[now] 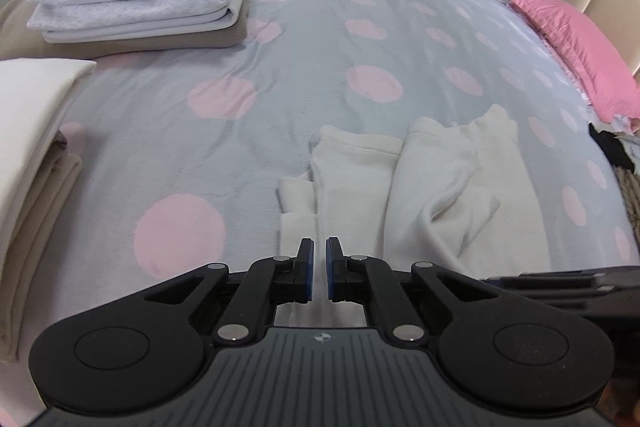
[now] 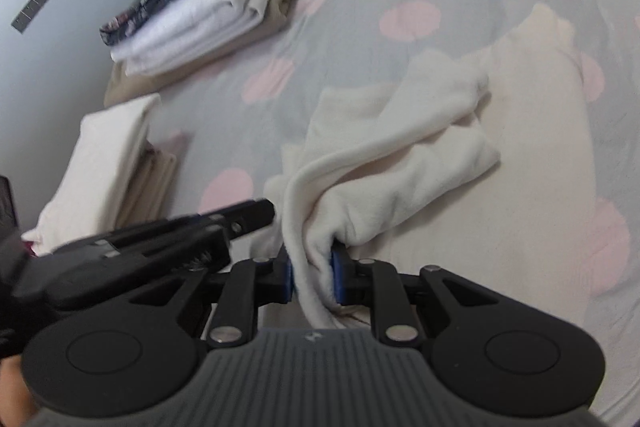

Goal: Fold clothes

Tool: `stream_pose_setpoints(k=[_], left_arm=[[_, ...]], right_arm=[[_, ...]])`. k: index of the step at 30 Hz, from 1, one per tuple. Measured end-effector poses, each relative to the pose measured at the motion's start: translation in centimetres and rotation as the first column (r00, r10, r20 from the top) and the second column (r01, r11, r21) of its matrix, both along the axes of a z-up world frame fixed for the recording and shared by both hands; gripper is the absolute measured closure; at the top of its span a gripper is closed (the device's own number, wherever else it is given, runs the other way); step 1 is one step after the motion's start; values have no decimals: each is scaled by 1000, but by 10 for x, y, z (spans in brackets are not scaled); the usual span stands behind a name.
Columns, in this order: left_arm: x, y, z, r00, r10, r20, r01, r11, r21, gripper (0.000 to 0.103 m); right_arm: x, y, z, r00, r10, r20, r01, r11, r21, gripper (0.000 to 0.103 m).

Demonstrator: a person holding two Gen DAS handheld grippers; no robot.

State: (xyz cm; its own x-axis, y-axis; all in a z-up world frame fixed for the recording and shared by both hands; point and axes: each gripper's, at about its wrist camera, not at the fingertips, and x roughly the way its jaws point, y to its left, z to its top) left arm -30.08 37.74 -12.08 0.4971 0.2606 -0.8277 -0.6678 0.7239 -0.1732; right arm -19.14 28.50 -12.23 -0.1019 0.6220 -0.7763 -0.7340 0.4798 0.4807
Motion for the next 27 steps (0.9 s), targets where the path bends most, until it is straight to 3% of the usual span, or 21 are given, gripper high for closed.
stream_pose_setpoints(k=[3,6,14,20,21,23,27], left_arm=[[-3,3,0,1000,14,4,-14,1000,-7,99],[-4,2,1,1000,17,3,-17,1000,-7,99],[-8,-12,9,1000,-20,15,20,1000,0,99],[-17,-21,16,999,-4,44,4,1000,-10,89],[-18,-22,17,999,-2,47,2,1000,-13,89],[-21,-25,17,999,-4,48,5,1000,-21,89],[-29,-33,19,999,-1,48,2,1000,-20,89]], right_arm=[[-5,8,-14,1000,26,-2,-26,999,-36,81],[-7,6,-16,999,52,-13,-52,998,-38,73],[-14,-31,14,993,89,79,-90,996,14,53],[2,-74,24,990,-31,137,26,999,33,55],[6,-78,21,992,-46,119,44,999,19,56],[13,-81,13,995,-70,76,71,997,-6,69],[4,-74,1,998,-46,44,47,999,-10,74]])
